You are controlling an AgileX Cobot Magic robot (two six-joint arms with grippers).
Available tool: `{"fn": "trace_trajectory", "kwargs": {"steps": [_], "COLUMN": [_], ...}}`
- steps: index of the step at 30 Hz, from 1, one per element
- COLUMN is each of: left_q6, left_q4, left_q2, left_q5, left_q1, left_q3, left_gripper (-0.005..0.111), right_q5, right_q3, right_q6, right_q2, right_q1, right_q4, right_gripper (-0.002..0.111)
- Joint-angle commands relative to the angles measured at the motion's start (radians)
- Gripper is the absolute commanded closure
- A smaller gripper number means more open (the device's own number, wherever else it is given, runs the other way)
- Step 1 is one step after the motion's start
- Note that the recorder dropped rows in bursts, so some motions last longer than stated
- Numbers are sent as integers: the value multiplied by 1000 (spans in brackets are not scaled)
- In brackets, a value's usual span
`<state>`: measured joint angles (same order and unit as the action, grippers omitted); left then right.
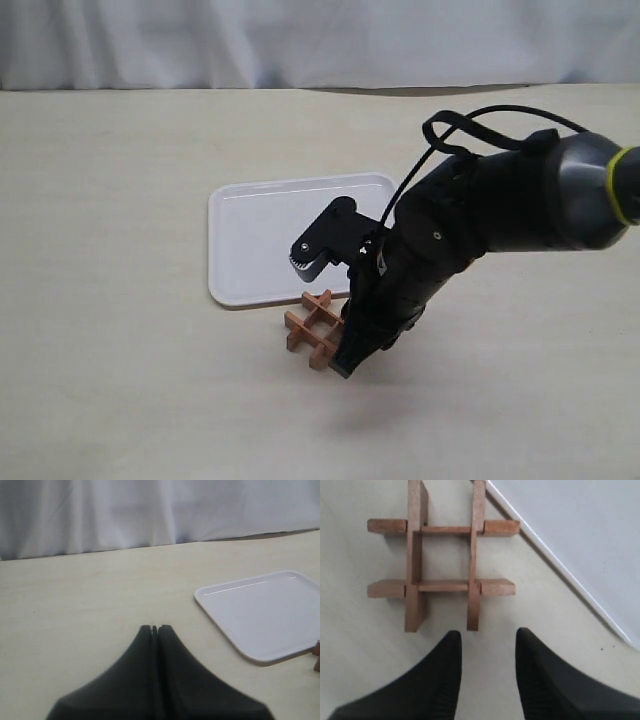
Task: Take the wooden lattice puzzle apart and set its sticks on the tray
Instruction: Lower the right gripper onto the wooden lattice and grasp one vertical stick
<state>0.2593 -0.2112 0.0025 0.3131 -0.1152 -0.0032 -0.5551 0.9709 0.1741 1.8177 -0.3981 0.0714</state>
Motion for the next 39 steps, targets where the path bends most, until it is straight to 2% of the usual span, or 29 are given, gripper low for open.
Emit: {"fn": "trace_trajectory", "kwargs": {"steps": [1, 19, 20, 22, 24, 39], "left_q6": [5, 5, 5, 5, 5, 5], "left_q4": [-2, -2, -2, -2, -2, -2], "left_q2": [-2, -2, -2, -2, -2, -2], "left_q5": [-9, -9, -9, -9, -9, -9], "left_q1": [10, 10, 10, 10, 10, 10], "left_q3": [3, 3, 3, 3, 3, 3], "left_gripper": [107, 107, 107, 107, 107, 107], "right_q5": [34, 108, 112, 117, 115, 73], "right_q3": [6, 6, 6, 6, 6, 6], "right_q6": [14, 14, 14, 23, 46, 50], "right_q2": [21, 84, 84, 84, 84, 30], "right_q1": [-1, -1, -1, -1, -1, -1], "right_q4": [-6, -11, -11, -11, -11, -11], "right_gripper": [73, 73, 75, 86, 104, 104]}}
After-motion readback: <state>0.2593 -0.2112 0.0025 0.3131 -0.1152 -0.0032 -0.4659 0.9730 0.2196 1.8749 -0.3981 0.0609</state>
